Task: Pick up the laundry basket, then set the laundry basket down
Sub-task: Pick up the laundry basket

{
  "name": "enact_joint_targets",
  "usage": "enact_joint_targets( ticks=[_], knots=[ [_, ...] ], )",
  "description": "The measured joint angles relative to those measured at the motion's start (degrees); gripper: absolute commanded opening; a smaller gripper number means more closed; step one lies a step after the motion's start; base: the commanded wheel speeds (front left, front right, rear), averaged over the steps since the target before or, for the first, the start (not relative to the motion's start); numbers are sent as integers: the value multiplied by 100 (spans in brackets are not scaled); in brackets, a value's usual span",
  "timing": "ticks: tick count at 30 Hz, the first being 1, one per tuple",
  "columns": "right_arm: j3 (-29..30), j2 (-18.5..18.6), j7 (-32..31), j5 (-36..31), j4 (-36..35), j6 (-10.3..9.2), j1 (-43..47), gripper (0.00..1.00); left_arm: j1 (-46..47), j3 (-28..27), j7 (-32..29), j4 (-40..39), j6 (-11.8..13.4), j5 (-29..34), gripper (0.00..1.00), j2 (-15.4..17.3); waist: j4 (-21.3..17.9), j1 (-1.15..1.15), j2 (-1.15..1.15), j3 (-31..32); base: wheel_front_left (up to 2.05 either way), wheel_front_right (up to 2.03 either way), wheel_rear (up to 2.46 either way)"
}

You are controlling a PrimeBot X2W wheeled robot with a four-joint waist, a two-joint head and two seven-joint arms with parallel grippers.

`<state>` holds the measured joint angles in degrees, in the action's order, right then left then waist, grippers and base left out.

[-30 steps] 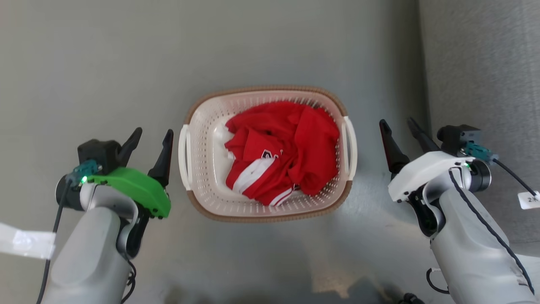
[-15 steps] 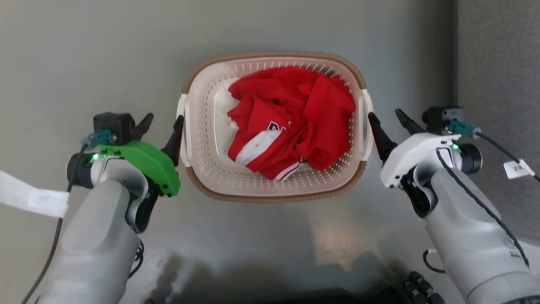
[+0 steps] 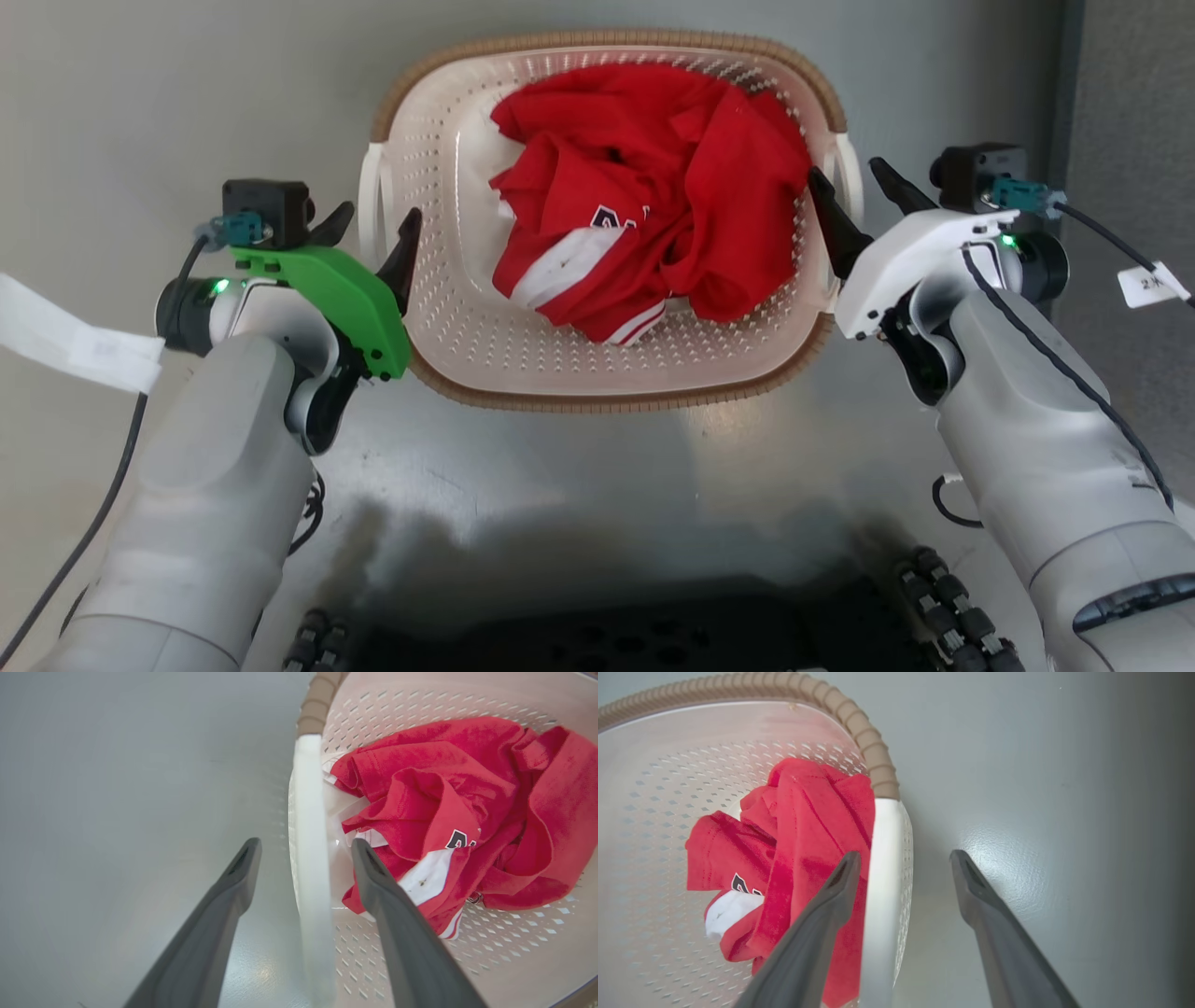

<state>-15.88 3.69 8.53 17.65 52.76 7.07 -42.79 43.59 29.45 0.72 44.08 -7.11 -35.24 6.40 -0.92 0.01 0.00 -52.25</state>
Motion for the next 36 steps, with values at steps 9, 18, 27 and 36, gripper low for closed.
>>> enact_joint_targets(
  ticks=[9,18,27,36],
  knots=[
    [-293,-2,60,81,327,0,-210,81,227,248,34,290,-1,-258,92,-7,35,0,0,-323,0,0,0],
    [-438,-38,230,311,486,-2,-410,0,350,482,89,413,-35,-493,0,-135,96,0,0,-341,0,0,0],
    [-635,-56,357,436,711,-2,-430,0,371,769,245,680,-35,-704,0,-145,92,0,0,-135,0,0,0],
    [-888,-45,405,773,805,-2,-393,0,353,1006,296,876,-35,-1013,0,-151,64,0,0,302,0,0,0]
  ],
)
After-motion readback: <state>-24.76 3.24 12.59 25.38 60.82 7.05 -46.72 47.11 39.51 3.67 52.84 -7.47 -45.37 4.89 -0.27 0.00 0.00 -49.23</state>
